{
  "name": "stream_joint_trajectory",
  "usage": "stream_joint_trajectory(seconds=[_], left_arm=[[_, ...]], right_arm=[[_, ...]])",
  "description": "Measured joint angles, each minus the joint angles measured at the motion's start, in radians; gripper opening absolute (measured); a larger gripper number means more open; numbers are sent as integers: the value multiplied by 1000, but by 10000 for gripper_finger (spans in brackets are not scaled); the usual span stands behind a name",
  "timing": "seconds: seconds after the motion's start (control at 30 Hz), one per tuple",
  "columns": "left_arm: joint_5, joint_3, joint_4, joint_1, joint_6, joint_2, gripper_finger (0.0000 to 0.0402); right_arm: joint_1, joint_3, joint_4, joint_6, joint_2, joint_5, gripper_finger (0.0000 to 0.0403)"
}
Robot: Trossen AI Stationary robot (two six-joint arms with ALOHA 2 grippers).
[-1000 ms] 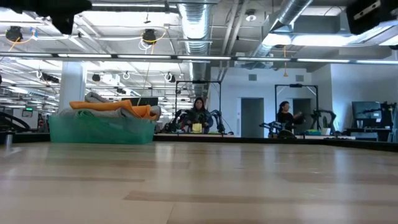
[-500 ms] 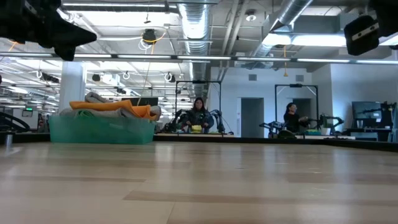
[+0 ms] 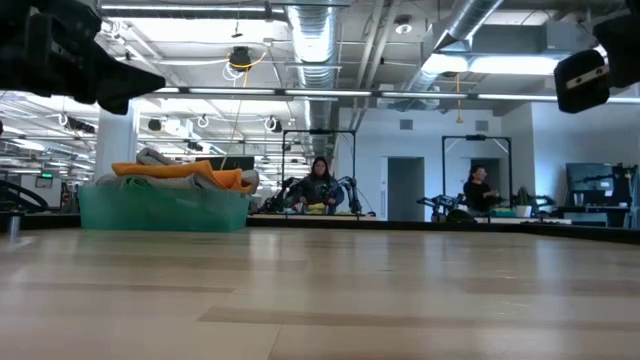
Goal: Fold microfiber towels
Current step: Return to Home Position
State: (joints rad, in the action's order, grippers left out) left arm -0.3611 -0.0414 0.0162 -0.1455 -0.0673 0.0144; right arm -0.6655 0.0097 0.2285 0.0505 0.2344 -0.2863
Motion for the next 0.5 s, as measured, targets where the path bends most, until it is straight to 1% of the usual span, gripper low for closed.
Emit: stream_joint_trajectory(seconds=[0.07,0.23,0.33,0.5], left_arm=[[-5,0,3,0,-2,6,0],[-7,0,4,0,-64,5,0],[-5,0,4,0,-62,5,0],[55,0,10,0,-49,5,0]], right_arm=[[0,0,1,1,0,-1,12],[0,0,1,1,0,-3,23],[0,0,-4,0,0,-4,25],[0,0,-6,-64,0,-45,18]])
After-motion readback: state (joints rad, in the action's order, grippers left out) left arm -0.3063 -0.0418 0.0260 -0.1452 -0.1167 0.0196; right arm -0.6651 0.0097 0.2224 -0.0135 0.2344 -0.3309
